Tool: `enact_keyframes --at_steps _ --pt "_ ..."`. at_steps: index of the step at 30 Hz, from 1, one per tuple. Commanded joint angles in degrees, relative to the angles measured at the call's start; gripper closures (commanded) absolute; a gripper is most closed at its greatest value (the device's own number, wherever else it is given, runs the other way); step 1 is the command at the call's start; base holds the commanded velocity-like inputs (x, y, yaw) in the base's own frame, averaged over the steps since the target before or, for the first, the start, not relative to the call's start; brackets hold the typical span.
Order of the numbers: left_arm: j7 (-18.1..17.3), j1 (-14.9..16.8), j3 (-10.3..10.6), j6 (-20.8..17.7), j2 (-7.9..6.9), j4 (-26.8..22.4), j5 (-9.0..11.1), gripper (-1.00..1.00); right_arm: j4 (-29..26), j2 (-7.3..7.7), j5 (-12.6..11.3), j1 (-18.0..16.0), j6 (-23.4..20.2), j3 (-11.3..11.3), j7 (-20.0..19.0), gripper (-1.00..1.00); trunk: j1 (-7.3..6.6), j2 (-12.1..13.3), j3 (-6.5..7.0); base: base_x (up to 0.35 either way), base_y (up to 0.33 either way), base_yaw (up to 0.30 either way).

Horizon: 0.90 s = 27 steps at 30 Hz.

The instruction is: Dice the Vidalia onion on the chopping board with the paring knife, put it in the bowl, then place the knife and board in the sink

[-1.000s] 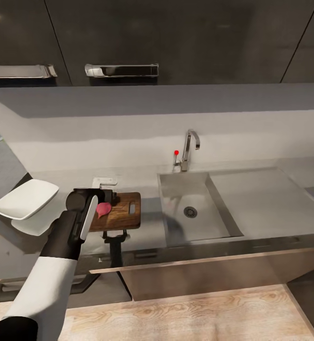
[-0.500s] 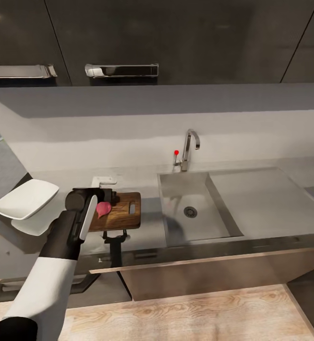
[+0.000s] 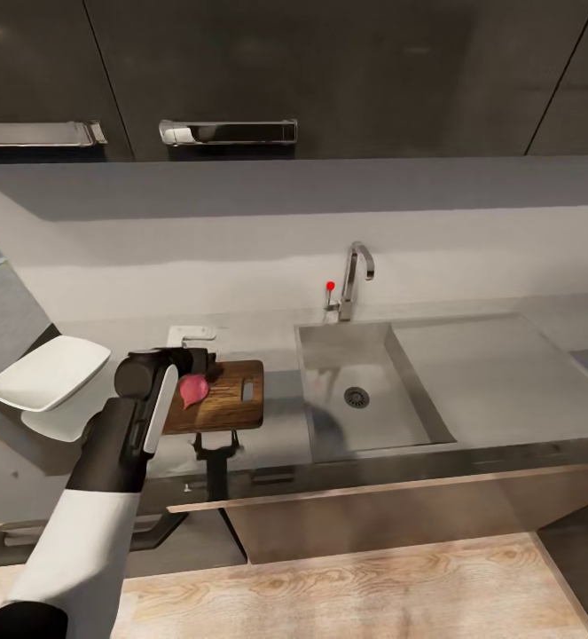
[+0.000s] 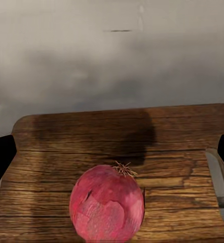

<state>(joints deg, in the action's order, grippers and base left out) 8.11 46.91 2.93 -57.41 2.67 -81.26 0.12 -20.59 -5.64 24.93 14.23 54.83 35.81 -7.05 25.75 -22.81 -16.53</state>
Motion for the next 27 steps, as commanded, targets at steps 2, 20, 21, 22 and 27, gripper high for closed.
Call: enact_keyframes --at_steps 2,20,21,22,27 --pt "0.24 -0.04 0.06 -0.25 -0.01 -0.04 0.05 -1.0 -0.16 -0.08 0.05 -0.01 0.01 0.49 -0.6 -1.0 0.04 -0.11 -0.09 0.0 0.0 0.0" --pt "0.24 -0.42 0.06 -0.25 -0.03 0.29 0.05 -1.0 -0.16 -0.08 0.03 0.0 -0.05 0.49 -0.51 -1.0 0.04 -0.11 0.1 -0.222 0.0 0.0" --pt "0.24 -0.42 0.06 -0.25 -0.03 0.3 0.05 -1.0 -0.16 -0.08 0.03 0.0 -0.04 0.49 -0.51 -1.0 0.04 -0.11 0.18 -0.316 0.0 0.0" --pt "0.24 -0.42 0.06 -0.25 -0.03 0.3 0.05 -1.0 -0.16 -0.08 0.03 0.0 -0.03 0.49 -0.51 -1.0 0.04 -0.11 0.27 -0.325 0.0 0.0" --pt "0.24 -0.42 0.06 -0.25 -0.03 0.07 -0.01 -1.0 -0.16 -0.08 0.04 0.0 -0.06 0.49 -0.51 -1.0 0.04 -0.11 0.7 -0.334 0.0 0.0"
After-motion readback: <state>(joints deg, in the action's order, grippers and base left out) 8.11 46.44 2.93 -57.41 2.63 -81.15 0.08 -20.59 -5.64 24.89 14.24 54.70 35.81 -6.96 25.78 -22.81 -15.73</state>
